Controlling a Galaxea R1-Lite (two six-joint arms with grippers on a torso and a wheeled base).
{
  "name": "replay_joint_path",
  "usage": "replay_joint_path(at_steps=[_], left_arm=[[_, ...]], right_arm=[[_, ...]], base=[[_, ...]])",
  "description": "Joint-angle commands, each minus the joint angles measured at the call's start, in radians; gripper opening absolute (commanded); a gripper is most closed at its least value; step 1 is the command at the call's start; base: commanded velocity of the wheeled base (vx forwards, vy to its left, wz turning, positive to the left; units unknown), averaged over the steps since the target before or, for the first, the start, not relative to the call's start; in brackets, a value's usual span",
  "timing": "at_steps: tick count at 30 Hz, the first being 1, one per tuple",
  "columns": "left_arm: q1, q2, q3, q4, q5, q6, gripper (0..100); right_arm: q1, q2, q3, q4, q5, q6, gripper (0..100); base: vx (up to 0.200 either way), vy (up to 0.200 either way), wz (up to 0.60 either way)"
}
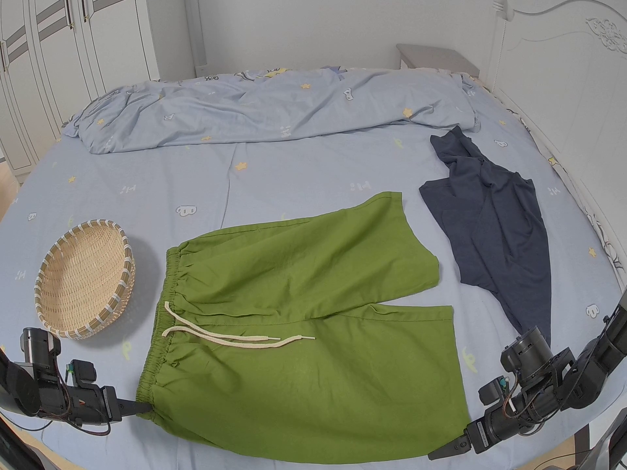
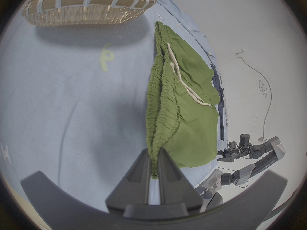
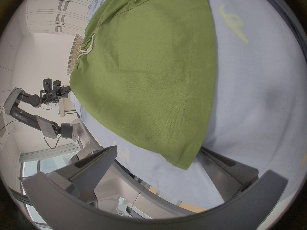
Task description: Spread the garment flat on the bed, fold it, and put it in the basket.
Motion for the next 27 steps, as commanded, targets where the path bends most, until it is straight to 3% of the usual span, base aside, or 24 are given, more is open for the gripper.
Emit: replay_joint_path(at_steps=[1, 7, 8, 23, 27], left_arm=[[-0.001, -0.001, 0.001, -0.001, 0.000, 0.000, 0], [-0.001, -0.001, 0.000, -0.001, 0.000, 0.000, 0], [-0.001, -0.001, 0.000, -0.001, 0.000, 0.000, 0], [0.017, -0.005, 0.000, -0.005, 0.000, 0.001, 0], [0.043, 0.001, 0.006, 0.001, -0.002, 0.059, 0]], right_arm=[[-0.002, 0.040, 0.012, -0.022, 0.000, 0.001, 100], [-0.029, 0.029, 0.039, -0.067, 0.000, 0.005, 100], [-0.037, 0.022, 0.039, -0.067, 0.002, 0.003, 0], [-0.066, -0.066, 0.095, -0.059, -0.003, -0.011, 0], [-0.046, -0.126, 0.153, -0.042, -0.001, -0.060, 0]], base=[[0.000, 0.000, 0.00], [0.000, 0.000, 0.00], [0.000, 0.000, 0.00], [0.000, 0.000, 0.00], [0.000, 0.000, 0.00]])
